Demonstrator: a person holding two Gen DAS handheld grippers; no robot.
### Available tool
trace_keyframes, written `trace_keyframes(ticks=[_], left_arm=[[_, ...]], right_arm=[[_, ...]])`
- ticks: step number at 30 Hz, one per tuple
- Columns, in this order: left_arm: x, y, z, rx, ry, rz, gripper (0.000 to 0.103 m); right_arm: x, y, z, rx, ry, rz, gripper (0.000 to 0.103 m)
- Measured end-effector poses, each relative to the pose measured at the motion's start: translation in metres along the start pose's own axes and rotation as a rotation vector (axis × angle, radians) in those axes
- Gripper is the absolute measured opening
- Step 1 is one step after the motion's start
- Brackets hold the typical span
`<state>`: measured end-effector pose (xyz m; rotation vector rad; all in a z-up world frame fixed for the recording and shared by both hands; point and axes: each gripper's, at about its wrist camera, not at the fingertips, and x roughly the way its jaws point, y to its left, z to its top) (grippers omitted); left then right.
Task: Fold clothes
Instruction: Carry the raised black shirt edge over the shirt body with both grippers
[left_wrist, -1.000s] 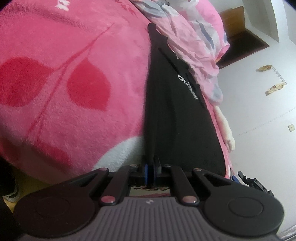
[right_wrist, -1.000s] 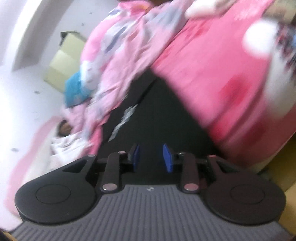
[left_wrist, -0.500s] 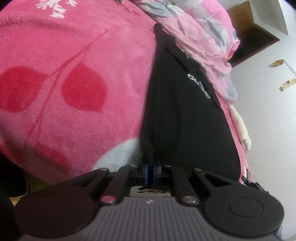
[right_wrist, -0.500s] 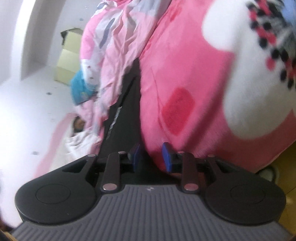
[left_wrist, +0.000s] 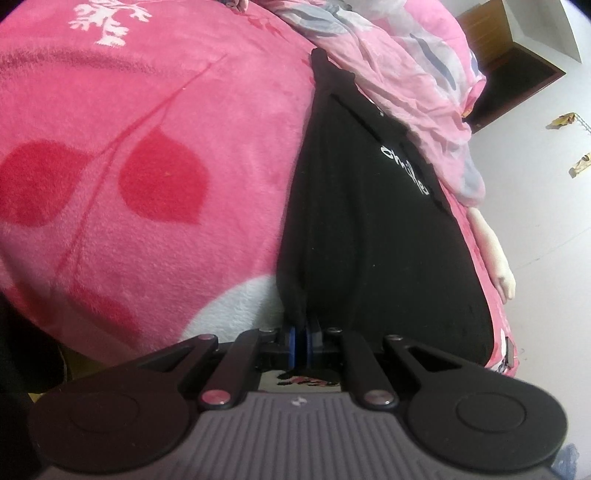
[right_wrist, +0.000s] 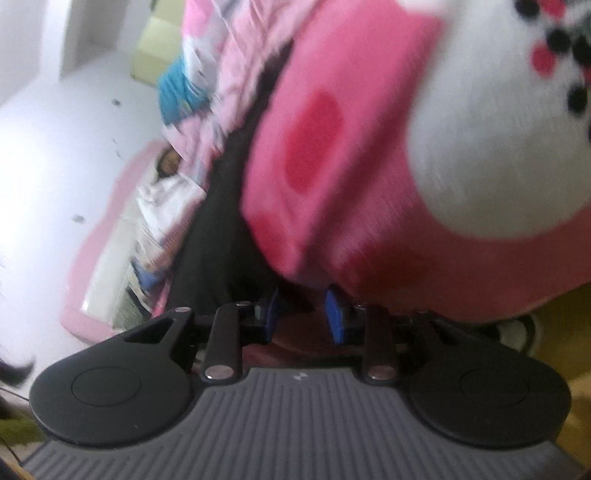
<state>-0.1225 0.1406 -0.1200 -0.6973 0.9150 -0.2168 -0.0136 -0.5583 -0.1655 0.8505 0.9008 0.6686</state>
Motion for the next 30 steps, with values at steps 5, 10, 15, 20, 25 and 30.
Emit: trace_keyframes(ticks=[5, 10, 15, 20, 25, 30], left_arm=[[0.000, 0.001, 0.001, 0.001, 0.003, -0.004, 0.006], [0.002, 0.002, 0.001, -0.001, -0.001, -0.004, 0.006], [0.003, 0.002, 0.001, 0.001, 0.000, -0.003, 0.006], [0.003, 0.002, 0.002, 0.000, 0.000, -0.003, 0.006], [0.003, 0.003, 0.001, -0.005, 0.000, -0.006, 0.006], [0.003, 0.003, 0.001, -0.006, -0.001, -0.006, 0.006]], right_arm=[[0.005, 0.002, 0.000, -0.047, 0.023, 0.022, 0.028], [-0.004, 0.008, -0.012, -0.123, 0.054, 0.014, 0.027], [-0.009, 0.026, -0.022, -0.220, 0.071, 0.029, 0.027], [-0.021, 0.043, -0.029, -0.299, 0.050, 0.000, 0.027], [-0.036, 0.044, -0.030, -0.298, -0.011, -0.019, 0.027], [-0.039, 0.034, -0.022, -0.268, -0.055, -0.050, 0.027]])
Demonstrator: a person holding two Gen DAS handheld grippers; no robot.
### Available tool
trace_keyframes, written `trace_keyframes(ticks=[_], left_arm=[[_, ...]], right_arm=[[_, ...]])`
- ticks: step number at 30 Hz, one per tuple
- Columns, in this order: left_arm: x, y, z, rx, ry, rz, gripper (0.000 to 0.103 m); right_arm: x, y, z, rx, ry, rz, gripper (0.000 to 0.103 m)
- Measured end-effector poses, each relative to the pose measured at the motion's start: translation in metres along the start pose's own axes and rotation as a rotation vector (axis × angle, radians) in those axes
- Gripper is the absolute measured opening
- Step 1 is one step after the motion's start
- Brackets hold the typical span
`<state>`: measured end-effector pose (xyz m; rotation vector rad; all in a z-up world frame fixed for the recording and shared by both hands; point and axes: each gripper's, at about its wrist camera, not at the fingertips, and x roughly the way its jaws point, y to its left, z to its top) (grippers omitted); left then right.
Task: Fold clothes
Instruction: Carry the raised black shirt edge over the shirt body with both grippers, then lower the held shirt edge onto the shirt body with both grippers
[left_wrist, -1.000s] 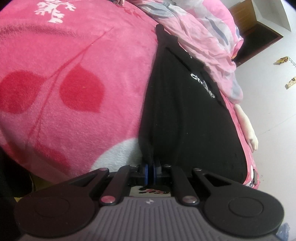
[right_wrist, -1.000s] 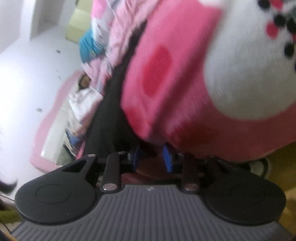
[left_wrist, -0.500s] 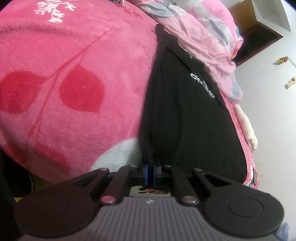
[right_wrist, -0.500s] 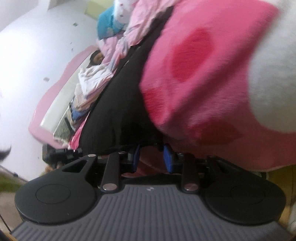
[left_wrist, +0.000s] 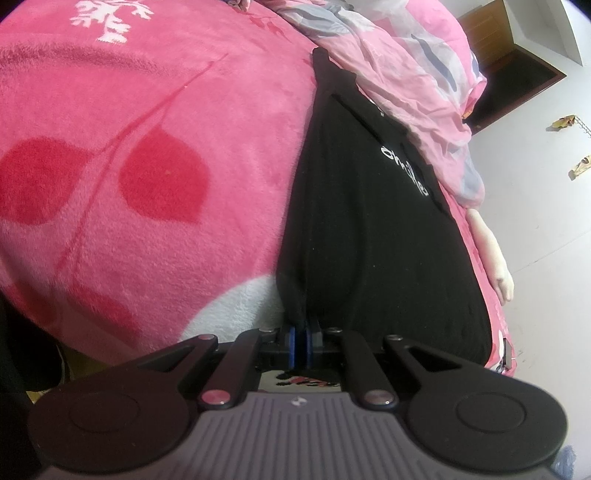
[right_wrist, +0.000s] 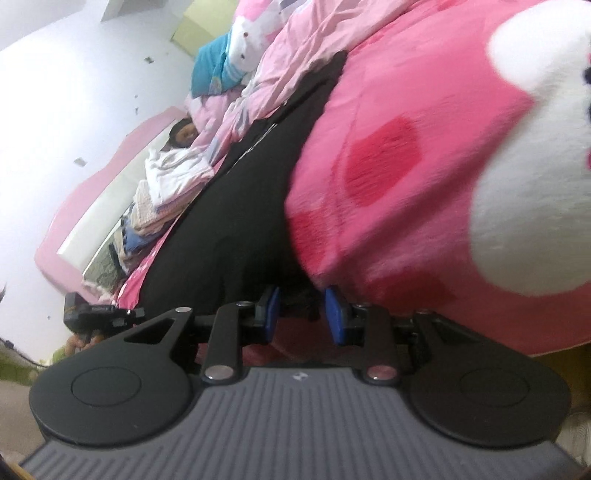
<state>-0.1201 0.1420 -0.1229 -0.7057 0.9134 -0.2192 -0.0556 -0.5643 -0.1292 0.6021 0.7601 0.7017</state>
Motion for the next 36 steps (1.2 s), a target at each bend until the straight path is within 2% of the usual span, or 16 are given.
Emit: trace_keyframes(ticks=[14, 22, 24, 25, 26, 27, 29, 31, 36], left_arm=[[0.002, 0.003, 0.004, 0.002, 0.003, -0.004, 0.006], [0.001, 0.001, 0.001, 0.001, -0.002, -0.002, 0.006], [0.001, 0.000, 0.000, 0.004, -0.005, -0.002, 0.006], [0.000, 0.000, 0.000, 0.007, -0.008, -0.002, 0.006], [0.000, 0.000, -0.001, 0.013, -0.011, -0.002, 0.006], [-0.002, -0.001, -0.001, 0.020, -0.016, -0.003, 0.006], [-0.004, -0.004, -0.003, 0.035, -0.026, -0.013, 0.005], [-0.008, -0.008, -0.003, 0.053, -0.042, -0.028, 0.005], [-0.024, -0.025, -0.003, 0.123, -0.105, -0.066, 0.004]], right_arm=[[0.010, -0.008, 0.004, -0.016, -0.046, 0.002, 0.028], [0.029, -0.001, 0.003, -0.043, 0.028, 0.034, 0.031], [0.031, 0.000, 0.003, -0.041, 0.033, 0.040, 0.028], [0.031, 0.001, 0.003, -0.042, 0.037, 0.045, 0.023], [0.030, 0.003, 0.003, -0.044, 0.042, 0.051, 0.013], [0.028, 0.005, 0.002, -0.045, 0.039, 0.053, 0.009], [0.022, 0.011, 0.000, -0.047, 0.024, 0.053, 0.005], [0.015, 0.016, -0.002, -0.045, -0.002, 0.056, 0.004], [-0.010, 0.040, -0.008, -0.036, -0.165, 0.097, 0.003]])
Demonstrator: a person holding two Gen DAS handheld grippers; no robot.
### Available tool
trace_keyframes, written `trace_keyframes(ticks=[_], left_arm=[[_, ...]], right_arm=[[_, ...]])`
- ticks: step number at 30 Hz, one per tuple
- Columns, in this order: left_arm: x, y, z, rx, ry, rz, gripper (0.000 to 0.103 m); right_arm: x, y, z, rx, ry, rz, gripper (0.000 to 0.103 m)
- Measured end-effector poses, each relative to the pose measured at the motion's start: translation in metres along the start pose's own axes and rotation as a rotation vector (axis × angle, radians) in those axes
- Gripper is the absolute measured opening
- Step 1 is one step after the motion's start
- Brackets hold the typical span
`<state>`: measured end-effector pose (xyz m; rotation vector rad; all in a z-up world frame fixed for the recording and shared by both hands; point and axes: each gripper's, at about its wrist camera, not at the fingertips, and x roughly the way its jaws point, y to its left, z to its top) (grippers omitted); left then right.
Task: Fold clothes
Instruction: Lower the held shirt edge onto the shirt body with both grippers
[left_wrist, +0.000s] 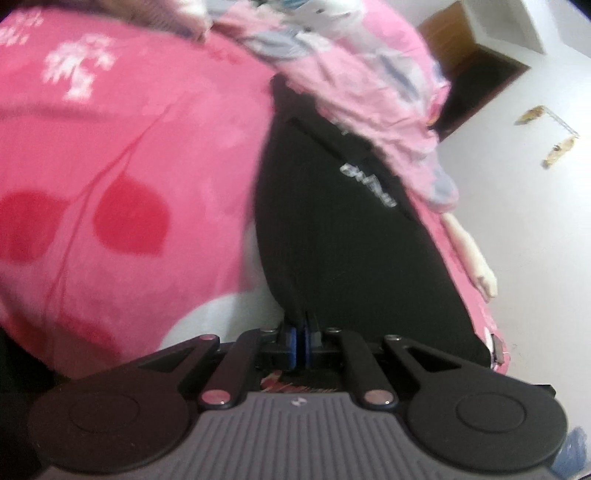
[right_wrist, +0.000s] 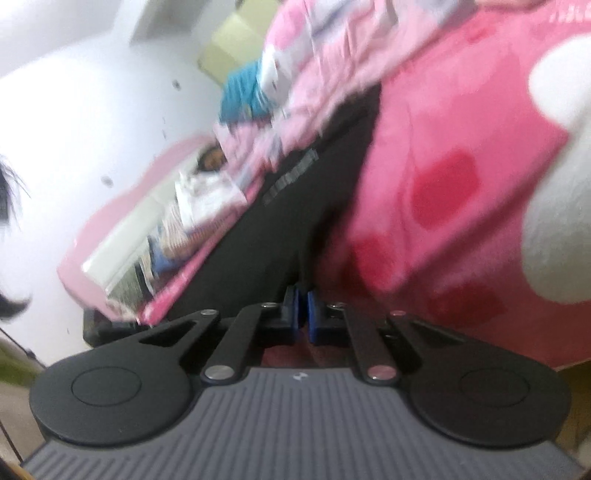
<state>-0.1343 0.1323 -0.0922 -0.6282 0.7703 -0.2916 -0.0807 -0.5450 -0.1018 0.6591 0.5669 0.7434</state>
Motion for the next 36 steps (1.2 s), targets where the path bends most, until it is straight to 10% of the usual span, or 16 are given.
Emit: trace_keyframes(ticks=[19, 36], left_arm=[[-0.095, -0.039, 0.015, 0.115, -0.240, -0.218, 0.004], [-0.154, -0.017, -0.001, 0.007, -0.273, -0.276, 0.004]], right_arm=[[-0.032, 0.080, -0.037, 0.038, -0.488, 0.351, 0.003], [-0.072, 0.107, -0.097, 0.143, -0.617, 0.333, 0.003]])
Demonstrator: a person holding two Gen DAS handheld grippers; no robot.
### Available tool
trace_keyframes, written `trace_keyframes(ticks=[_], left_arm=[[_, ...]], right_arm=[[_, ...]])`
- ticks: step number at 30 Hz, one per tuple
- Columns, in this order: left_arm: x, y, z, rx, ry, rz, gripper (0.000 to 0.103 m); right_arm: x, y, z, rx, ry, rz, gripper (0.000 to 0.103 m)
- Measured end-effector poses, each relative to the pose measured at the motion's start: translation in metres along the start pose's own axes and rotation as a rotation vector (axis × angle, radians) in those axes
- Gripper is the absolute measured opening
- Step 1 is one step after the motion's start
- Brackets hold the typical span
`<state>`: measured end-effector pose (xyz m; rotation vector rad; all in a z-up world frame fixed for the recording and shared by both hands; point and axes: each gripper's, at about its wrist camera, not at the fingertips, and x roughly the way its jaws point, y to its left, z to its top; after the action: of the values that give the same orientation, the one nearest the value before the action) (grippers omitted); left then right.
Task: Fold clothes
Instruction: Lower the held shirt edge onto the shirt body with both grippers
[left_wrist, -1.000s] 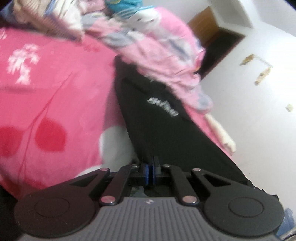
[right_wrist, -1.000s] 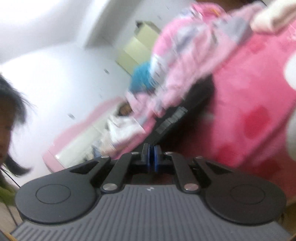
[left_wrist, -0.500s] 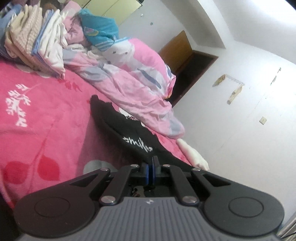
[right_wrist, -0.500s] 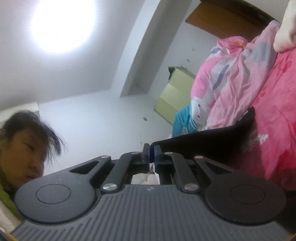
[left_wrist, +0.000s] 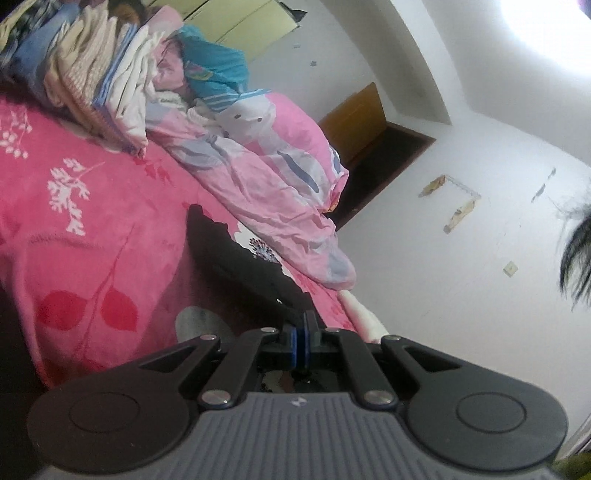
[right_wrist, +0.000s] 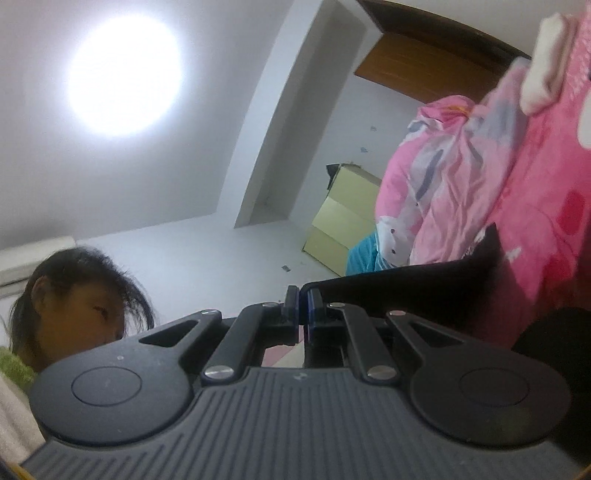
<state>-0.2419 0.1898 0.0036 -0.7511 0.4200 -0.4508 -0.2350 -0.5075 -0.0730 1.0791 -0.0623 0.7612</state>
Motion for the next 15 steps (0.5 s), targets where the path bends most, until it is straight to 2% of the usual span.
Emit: trace_keyframes(ticks=[5, 9, 15], left_arm=[[0.021, 0.008, 0.019, -0.021, 0.007, -0.011, 0.004], [0.049, 0.016, 0.038, -0.033, 0.003, -0.007, 0.004], [0.107, 0.038, 0.069, -0.068, -0.014, 0.027, 0.004]], right_arm=[[0.020, -0.017, 0.011, 0.060, -0.031, -0.021, 0.003], [0.057, -0.026, 0.020, 0.047, -0.006, 0.020, 0.003], [0.114, -0.048, 0.033, 0.028, 0.020, 0.029, 0.003]])
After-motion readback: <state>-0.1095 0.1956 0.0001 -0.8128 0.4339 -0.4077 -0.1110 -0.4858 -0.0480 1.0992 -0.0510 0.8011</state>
